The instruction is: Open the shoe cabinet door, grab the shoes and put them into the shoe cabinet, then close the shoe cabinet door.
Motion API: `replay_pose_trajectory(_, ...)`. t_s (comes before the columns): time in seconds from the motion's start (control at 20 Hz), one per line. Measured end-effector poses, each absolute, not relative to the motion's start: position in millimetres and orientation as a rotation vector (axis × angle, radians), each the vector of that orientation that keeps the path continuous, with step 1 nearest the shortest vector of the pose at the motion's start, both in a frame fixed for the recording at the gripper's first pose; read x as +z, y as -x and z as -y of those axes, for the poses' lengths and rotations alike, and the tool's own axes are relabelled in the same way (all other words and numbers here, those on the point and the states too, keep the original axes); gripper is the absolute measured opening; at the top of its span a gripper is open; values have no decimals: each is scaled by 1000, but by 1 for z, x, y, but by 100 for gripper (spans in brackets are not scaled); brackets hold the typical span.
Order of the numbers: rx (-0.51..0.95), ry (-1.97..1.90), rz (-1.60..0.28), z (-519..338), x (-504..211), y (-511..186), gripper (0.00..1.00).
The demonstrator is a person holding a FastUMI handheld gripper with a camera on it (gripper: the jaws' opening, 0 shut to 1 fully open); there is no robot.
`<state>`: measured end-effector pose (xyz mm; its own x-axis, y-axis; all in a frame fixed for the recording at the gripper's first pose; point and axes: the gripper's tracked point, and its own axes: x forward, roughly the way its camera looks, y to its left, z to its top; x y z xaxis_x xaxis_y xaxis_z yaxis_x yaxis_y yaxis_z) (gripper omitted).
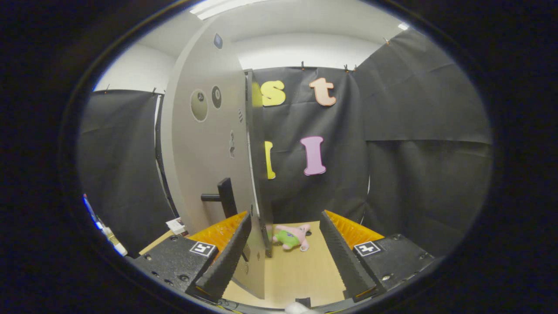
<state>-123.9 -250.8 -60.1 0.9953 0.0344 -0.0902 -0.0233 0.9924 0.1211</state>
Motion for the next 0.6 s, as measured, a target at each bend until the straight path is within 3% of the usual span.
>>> replay_pose_trajectory(0.6, 56, -59, -117, 200, -54, 129, 95)
